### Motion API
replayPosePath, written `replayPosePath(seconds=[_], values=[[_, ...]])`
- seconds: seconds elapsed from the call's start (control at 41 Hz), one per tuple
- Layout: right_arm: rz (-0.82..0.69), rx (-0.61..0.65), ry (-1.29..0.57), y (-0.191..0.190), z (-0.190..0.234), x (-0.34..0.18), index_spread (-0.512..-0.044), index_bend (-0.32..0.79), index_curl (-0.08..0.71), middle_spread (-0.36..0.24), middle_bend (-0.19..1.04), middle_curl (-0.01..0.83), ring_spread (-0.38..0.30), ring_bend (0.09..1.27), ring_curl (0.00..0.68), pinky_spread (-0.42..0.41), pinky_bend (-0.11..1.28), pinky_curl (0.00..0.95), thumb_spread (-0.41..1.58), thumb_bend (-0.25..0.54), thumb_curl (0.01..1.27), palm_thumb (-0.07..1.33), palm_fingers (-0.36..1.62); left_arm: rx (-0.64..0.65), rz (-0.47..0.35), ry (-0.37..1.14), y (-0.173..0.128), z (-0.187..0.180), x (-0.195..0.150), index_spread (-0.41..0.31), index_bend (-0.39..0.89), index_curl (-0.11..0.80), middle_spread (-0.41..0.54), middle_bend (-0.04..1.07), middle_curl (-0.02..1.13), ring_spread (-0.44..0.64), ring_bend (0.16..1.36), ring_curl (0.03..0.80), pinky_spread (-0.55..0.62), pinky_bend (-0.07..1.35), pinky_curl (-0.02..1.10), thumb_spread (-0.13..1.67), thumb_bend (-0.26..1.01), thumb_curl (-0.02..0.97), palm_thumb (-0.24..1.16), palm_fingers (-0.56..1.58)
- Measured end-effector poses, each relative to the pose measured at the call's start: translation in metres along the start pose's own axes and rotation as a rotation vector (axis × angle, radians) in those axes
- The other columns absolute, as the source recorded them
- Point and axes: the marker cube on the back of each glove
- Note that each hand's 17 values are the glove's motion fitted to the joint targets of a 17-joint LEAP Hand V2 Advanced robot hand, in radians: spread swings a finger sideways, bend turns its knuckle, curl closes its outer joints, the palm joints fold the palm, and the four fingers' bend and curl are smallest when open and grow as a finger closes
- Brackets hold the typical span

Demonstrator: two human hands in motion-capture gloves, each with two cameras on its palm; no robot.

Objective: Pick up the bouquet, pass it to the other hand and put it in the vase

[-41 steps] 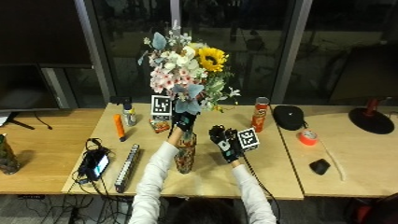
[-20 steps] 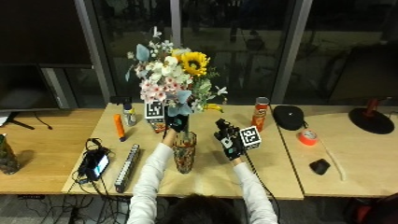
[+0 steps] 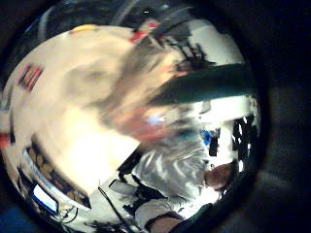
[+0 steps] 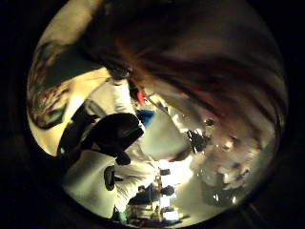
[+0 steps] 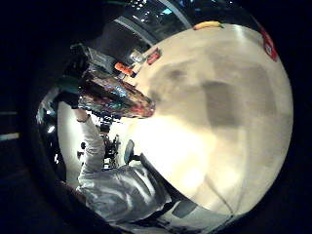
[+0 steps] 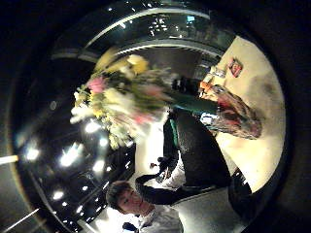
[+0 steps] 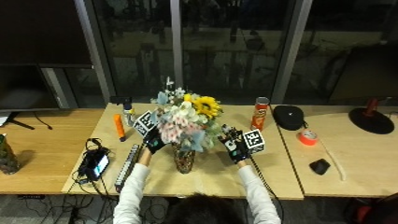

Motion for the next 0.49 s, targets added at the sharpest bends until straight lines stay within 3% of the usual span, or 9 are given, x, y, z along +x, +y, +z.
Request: replayPosePath(seconds=[0.049,0.171,0.268,0.366,0.39,0.488], values=[[0.087,-0.001,-0.029,0.013,-0.001,-0.004,-0.362,0.15,0.238,-0.059,0.19,0.362,-0.041,0.27,0.302,0.206,0.32,0.323,1.11,-0.022,0.42,0.51,0.32,-0.069,-0.074,-0.065,0.014,-0.007,-0.03,-0.028,0.04,0.439,0.142,0.29,0.52,0.13,0.56,0.45,0.14,0.44,0.47,0.7,-0.09,0.516,0.38,-0.47],[0.007,-0.038,-0.042,0.037,-0.01,-0.018,-0.358,0.15,0.249,-0.057,0.19,0.358,-0.034,0.27,0.3,0.211,0.31,0.325,1.12,-0.023,0.42,0.51,0.32,-0.226,-0.201,-0.184,0.04,-0.023,-0.1,0.06,0.03,0.344,0.315,0.13,0.34,0.33,0.46,0.317,0.33,0.32,0.35,0.73,-0.06,0.477,0.35,-0.36],[0.189,0.064,0.053,0.042,-0.019,0.0,-0.354,0.16,0.259,-0.052,0.19,0.353,-0.03,0.26,0.298,0.213,0.3,0.326,1.13,0.023,0.44,0.61,0.33,-0.247,-0.154,-0.222,0.046,-0.032,-0.12,0.099,0.04,0.295,0.393,0.13,0.3,0.42,0.43,0.282,0.42,0.29,0.32,0.75,-0.05,0.455,0.35,-0.33],[0.298,0.143,0.113,0.052,-0.029,0.025,-0.353,0.16,0.267,-0.05,0.18,0.348,-0.028,0.26,0.298,0.214,0.29,0.327,1.14,0.01,0.45,0.63,0.34,-0.283,0.091,-0.187,0.042,-0.04,-0.122,0.108,0.06,0.258,0.442,0.14,0.27,0.49,0.42,0.268,0.48,0.27,0.31,0.76,-0.04,0.437,0.36,-0.3],[0.301,0.154,0.12,0.055,-0.031,0.031,-0.35,0.17,0.27,-0.05,0.19,0.348,-0.028,0.25,0.297,0.214,0.28,0.327,1.14,0.007,0.45,0.63,0.34,-0.295,0.083,-0.151,0.04,-0.042,-0.124,0.11,0.06,0.25,0.448,0.14,0.27,0.5,0.41,0.265,0.49,0.26,0.3,0.76,-0.04,0.433,0.36,-0.3],[0.299,0.193,0.09,0.065,-0.035,0.045,-0.346,0.18,0.283,-0.048,0.19,0.347,-0.03,0.25,0.295,0.215,0.26,0.324,1.14,-0.006,0.45,0.65,0.37,-0.29,-0.078,-0.126,0.039,-0.05,-0.126,0.117,0.07,0.221,0.473,0.14,0.25,0.54,0.4,0.258,0.52,0.24,0.3,0.77,-0.04,0.417,0.36,-0.28]])
